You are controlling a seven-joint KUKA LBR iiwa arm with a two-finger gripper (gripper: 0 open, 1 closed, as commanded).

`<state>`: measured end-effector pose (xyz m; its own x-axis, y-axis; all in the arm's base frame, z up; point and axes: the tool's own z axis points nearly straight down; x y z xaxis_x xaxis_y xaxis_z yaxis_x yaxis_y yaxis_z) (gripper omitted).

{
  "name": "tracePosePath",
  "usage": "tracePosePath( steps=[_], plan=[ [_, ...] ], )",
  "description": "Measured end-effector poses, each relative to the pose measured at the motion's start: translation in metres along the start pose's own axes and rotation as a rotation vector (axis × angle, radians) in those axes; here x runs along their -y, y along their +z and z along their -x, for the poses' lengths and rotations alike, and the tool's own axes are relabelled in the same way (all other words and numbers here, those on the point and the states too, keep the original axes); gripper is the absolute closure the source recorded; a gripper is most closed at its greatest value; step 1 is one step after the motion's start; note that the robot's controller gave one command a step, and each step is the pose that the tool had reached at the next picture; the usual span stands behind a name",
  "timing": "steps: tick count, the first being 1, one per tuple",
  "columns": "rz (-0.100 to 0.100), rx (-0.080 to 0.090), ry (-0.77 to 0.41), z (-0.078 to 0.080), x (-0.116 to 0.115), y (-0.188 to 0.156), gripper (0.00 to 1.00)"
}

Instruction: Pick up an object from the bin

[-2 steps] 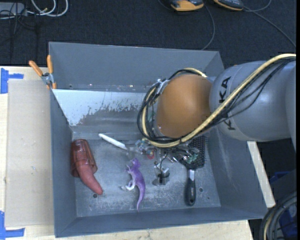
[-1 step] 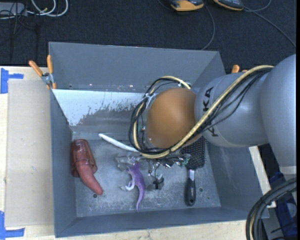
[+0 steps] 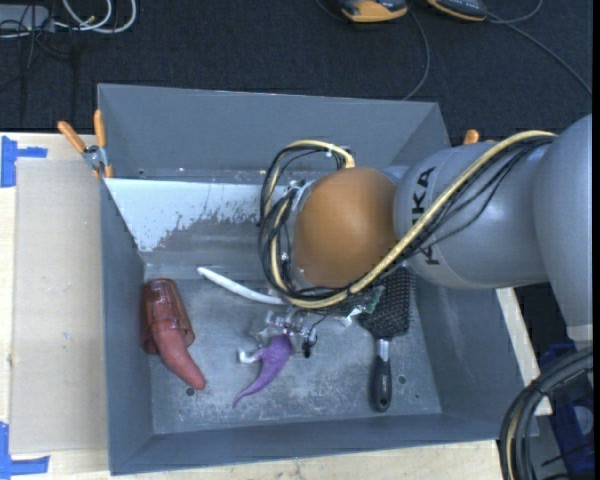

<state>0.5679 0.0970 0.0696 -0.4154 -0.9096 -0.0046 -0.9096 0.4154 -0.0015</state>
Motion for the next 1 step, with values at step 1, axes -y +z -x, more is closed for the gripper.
tracePosePath(
  steps=[1],
  plan=[
    [0.000,0.000,0.000,0.0000,-0.0001,0.0001,1.00]
  ],
)
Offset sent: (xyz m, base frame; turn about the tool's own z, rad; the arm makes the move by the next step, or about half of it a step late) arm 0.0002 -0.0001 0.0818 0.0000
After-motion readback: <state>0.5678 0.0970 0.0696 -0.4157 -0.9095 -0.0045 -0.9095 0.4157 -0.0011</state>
